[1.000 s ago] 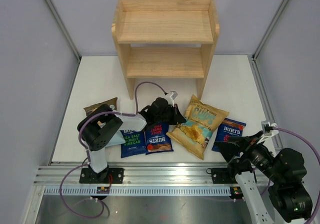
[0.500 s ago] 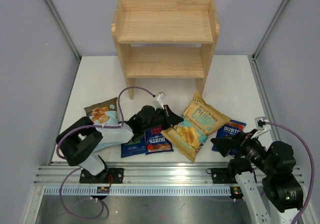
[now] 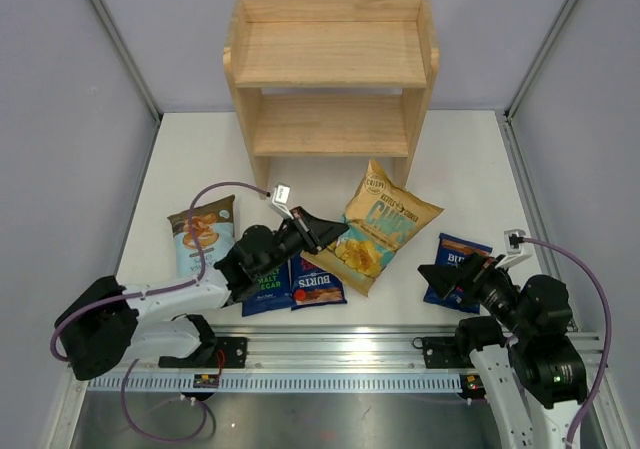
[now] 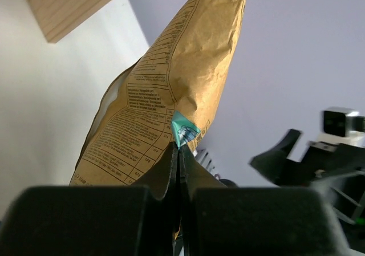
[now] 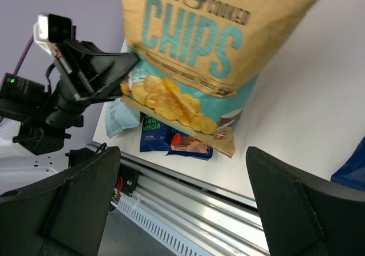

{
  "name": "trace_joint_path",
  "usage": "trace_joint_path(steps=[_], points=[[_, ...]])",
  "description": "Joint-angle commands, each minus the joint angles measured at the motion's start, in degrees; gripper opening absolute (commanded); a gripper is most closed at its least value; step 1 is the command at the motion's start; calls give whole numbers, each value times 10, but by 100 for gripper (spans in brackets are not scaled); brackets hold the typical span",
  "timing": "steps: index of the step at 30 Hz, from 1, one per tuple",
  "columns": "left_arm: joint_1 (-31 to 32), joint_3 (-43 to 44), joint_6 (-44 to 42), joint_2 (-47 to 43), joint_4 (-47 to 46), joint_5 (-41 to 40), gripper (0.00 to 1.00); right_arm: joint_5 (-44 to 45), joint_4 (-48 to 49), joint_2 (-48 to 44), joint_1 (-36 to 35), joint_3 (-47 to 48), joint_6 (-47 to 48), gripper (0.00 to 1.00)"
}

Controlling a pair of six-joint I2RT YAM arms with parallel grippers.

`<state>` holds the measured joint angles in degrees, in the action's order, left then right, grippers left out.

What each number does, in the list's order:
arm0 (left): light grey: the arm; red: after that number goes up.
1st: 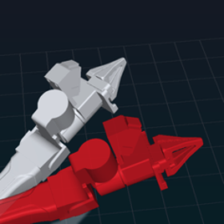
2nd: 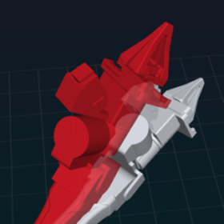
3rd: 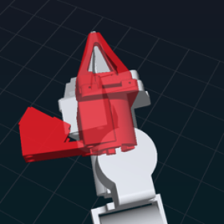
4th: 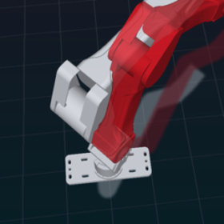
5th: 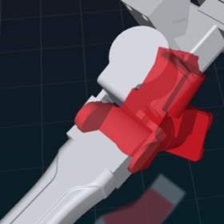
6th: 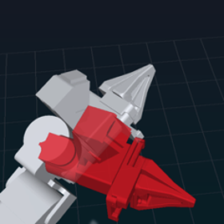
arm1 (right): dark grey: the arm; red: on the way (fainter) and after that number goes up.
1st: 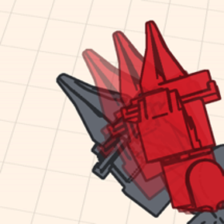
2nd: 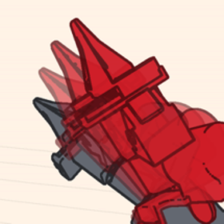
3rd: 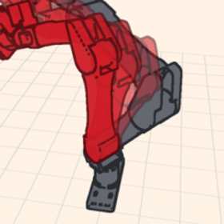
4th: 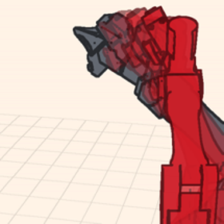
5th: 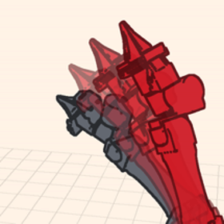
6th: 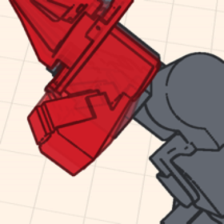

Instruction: Place and organize the chips bags onto the shelf

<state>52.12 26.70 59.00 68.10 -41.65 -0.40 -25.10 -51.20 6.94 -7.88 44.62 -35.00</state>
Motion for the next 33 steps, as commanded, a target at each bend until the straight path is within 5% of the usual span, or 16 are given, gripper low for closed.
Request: trace_joint_path(steps=[1, 10, 17, 33], points=[[8, -9, 17, -67, -37, -54, 0, 9, 60, -9, -1, -29, -28, 99], [22, -20, 44, -186, -27, -36, 0, -80, 246, -47, -1, -123, -71, 99], [56, 18, 46, -219, -33, 1, 0, -203, 478, -30, 0, -182, -139, 99], [127, 60, 52, -183, -113, 1, 0, -203, 538, -52, -1, -211, -84, 100]])
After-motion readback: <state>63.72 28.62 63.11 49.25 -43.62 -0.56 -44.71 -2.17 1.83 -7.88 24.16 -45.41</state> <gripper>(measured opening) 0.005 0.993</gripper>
